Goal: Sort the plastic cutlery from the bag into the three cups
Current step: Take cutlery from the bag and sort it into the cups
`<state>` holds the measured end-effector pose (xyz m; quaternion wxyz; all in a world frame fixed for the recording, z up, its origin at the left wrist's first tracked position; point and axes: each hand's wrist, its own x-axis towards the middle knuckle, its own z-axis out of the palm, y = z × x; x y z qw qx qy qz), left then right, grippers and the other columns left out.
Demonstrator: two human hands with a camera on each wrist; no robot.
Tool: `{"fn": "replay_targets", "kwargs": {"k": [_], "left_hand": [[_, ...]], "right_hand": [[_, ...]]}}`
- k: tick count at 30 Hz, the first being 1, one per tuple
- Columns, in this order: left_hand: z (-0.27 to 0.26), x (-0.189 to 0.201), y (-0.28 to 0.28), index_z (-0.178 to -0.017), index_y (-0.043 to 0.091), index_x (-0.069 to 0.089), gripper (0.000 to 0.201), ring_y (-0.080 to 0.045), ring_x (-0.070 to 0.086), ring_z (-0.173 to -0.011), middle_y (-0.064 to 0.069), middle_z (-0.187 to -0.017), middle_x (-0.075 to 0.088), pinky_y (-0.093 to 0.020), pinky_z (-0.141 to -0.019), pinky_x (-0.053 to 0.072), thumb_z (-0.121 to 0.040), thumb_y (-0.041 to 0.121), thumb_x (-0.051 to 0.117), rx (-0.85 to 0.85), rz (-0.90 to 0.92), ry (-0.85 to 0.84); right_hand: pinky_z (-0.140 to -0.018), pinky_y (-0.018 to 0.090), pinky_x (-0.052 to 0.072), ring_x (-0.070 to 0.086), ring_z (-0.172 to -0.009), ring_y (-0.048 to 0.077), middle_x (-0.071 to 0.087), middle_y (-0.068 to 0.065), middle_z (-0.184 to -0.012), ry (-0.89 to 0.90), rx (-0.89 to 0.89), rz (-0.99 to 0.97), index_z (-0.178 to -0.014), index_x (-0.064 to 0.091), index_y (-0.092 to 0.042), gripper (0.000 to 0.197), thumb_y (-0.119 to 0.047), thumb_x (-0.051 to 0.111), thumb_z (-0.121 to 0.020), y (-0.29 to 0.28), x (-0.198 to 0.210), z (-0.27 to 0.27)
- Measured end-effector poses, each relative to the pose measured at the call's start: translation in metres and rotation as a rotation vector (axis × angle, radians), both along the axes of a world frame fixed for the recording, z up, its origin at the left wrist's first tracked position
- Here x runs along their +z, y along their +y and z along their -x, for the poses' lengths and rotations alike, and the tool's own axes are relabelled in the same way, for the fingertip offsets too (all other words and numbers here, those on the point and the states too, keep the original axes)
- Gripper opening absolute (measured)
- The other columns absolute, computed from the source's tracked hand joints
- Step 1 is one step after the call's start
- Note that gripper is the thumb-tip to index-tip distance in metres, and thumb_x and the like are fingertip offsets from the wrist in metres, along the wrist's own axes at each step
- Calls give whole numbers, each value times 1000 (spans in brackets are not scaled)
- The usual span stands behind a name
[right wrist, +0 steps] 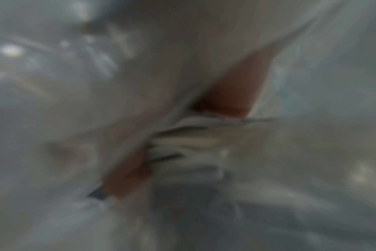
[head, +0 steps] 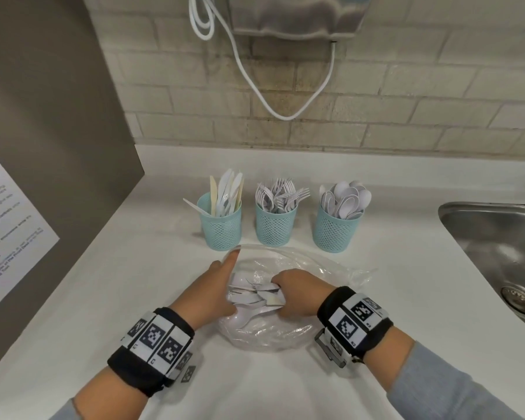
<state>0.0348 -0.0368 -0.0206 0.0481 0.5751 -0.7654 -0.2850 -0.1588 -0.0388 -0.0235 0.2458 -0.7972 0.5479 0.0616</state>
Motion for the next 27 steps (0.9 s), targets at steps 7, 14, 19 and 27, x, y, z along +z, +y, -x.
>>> {"fn": "replay_targets", "kwargs": {"k": [7,14,19,27], "left_hand": [[-8,6,-1,-147,37,-5,118,-22,56,-105,-6,-132,40,-28,-88,48,-67,27,81,2,-6,10],[-28,18,-6,-147,40,-5,125,-16,47,-122,0,-139,36,-28,-99,43,-60,39,84,-78,-64,-65],[-22,21,-11,-144,36,15,112,-9,47,-89,3,-131,44,-22,-80,44,-58,32,86,-136,-79,-30],[0,26,-16,-148,37,9,115,-6,46,-88,4,-129,44,-19,-83,40,-62,34,85,-149,-63,68]], "right_hand": [[-73,28,42,50,-87,20,59,8,-105,96,22,-23,-93,47,-15,30,-19,71,-75,-1,-2,-7],[-81,28,43,57,-100,22,62,1,-112,-102,-57,57,-112,56,-18,44,-34,72,-74,-3,8,13],[-75,16,48,62,-86,0,67,-10,-98,-524,-108,27,-104,61,-26,38,-9,73,-73,-1,31,23],[-69,12,49,62,-73,-7,67,-11,-83,-1155,-414,157,-93,59,-21,32,5,71,-78,5,33,11]]}}
